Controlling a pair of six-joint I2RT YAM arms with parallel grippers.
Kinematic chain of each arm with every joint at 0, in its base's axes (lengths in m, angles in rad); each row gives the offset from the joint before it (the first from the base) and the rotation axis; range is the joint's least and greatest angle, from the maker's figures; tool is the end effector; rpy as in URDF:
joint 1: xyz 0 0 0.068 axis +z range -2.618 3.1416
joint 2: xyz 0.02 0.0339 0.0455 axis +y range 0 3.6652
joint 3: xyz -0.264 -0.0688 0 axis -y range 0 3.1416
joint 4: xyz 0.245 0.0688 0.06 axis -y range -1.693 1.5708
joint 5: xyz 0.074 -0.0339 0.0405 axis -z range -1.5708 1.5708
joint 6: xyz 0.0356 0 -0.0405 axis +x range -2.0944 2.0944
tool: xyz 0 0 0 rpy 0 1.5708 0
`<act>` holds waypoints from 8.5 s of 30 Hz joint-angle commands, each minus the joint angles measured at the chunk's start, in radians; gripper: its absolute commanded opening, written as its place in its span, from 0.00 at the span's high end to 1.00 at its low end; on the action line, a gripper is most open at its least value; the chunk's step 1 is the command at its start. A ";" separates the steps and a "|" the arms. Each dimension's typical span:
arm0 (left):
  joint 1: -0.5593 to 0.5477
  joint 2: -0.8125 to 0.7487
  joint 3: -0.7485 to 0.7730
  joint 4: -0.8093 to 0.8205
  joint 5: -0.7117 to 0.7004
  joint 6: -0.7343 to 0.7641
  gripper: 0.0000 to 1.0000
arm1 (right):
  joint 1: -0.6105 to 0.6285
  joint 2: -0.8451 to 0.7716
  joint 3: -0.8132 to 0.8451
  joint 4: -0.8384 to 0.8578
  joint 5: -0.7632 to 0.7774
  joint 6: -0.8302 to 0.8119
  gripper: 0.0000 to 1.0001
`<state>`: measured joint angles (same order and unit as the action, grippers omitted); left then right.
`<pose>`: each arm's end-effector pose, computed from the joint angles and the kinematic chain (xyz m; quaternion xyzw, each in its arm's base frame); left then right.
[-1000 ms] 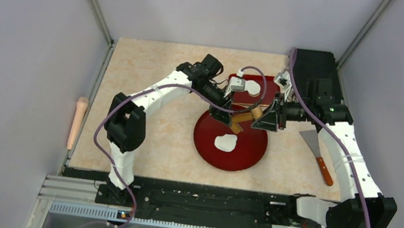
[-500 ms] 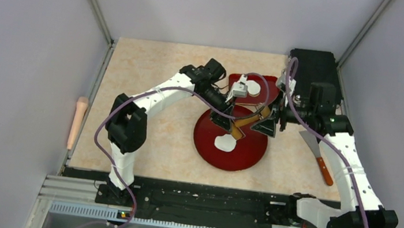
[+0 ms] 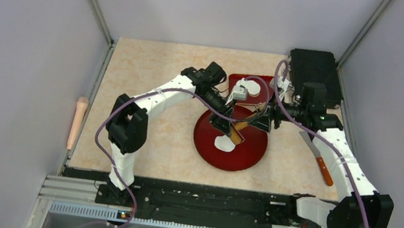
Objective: Roll out the dumpling wrappers from the dough
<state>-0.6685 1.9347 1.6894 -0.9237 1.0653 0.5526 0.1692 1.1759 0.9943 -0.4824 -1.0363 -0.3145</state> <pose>0.2961 -0.2735 0.2749 0.5670 0.6335 -0.5067 0.1428 0.2342 0.0711 0.3152 -0.3977 0.7063 0.4164 0.4118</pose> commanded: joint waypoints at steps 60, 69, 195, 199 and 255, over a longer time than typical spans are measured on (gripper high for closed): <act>0.205 0.191 -0.175 0.374 -0.700 -0.433 0.67 | 0.590 0.240 0.001 0.005 0.955 -0.219 1.00; 0.205 0.213 -0.172 0.379 -0.723 -0.449 1.00 | 0.649 0.238 -0.030 -0.069 0.910 -0.272 1.00; 0.213 0.185 -0.215 0.435 -0.818 -0.490 1.00 | 0.829 0.079 -0.277 -0.355 0.723 -0.392 1.00; 0.213 0.187 -0.215 0.434 -0.819 -0.490 1.00 | 0.829 0.061 -0.265 -0.367 0.727 -0.395 1.00; 0.213 0.193 -0.204 0.427 -0.817 -0.489 1.00 | 0.797 0.191 -0.257 0.125 1.116 -0.409 1.00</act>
<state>-0.4587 2.0926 1.5108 -0.4942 0.3187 0.0326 0.9619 1.2858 0.7918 -0.2859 0.0658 -0.7231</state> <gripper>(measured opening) 0.036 0.337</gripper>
